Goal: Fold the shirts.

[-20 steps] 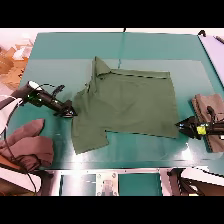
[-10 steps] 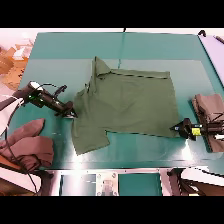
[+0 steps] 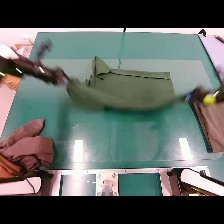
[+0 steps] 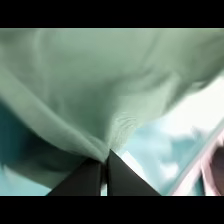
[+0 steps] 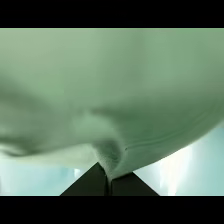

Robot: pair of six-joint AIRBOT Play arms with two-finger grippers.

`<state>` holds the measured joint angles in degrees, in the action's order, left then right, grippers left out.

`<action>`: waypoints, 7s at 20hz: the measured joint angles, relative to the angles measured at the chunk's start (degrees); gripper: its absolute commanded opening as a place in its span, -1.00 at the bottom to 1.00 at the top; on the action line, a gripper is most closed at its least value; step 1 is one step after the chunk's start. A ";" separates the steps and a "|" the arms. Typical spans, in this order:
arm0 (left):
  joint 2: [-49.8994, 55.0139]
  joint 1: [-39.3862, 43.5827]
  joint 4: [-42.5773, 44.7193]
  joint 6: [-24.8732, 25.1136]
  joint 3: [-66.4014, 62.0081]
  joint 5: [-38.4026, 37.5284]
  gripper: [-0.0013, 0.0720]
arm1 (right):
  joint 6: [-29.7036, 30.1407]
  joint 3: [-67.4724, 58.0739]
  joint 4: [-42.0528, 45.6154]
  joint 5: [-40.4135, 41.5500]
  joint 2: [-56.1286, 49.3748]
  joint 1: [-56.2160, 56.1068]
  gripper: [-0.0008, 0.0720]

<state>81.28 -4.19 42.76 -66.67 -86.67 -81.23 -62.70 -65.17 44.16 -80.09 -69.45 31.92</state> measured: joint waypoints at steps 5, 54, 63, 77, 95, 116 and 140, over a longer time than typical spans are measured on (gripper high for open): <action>-15.93 -0.11 1.14 -1.79 -25.05 8.13 -0.89 | -3.63 -30.60 -7.67 3.04 12.22 -0.83 -0.93; 16.74 -1.97 -0.42 0.31 3.13 29.75 -0.89 | -9.20 -34.18 5.51 10.54 -43.67 -11.04 -0.94; 20.17 0.28 9.27 -4.85 4.68 24.06 -0.82 | -11.15 -30.67 10.88 2.93 -43.74 -10.88 -0.31; 10.19 -7.19 20.61 -16.02 6.45 -7.23 0.16 | -19.43 -15.61 23.41 -7.93 -24.63 -4.37 -0.30; -29.75 2.43 4.70 -18.16 67.36 34.34 0.86 | -19.45 47.87 -1.25 28.13 14.84 -5.49 0.36; -24.70 4.46 -7.21 -6.75 60.87 27.63 -0.89 | -13.79 46.36 -2.78 34.03 7.32 -12.68 -0.93; 11.89 4.46 3.19 -10.62 1.73 22.53 -0.77 | -18.27 -7.74 3.89 27.58 -22.88 -18.36 -0.86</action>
<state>93.17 0.27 45.95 -77.30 -84.95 -58.70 -80.97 -72.90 48.05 -52.51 -92.33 13.56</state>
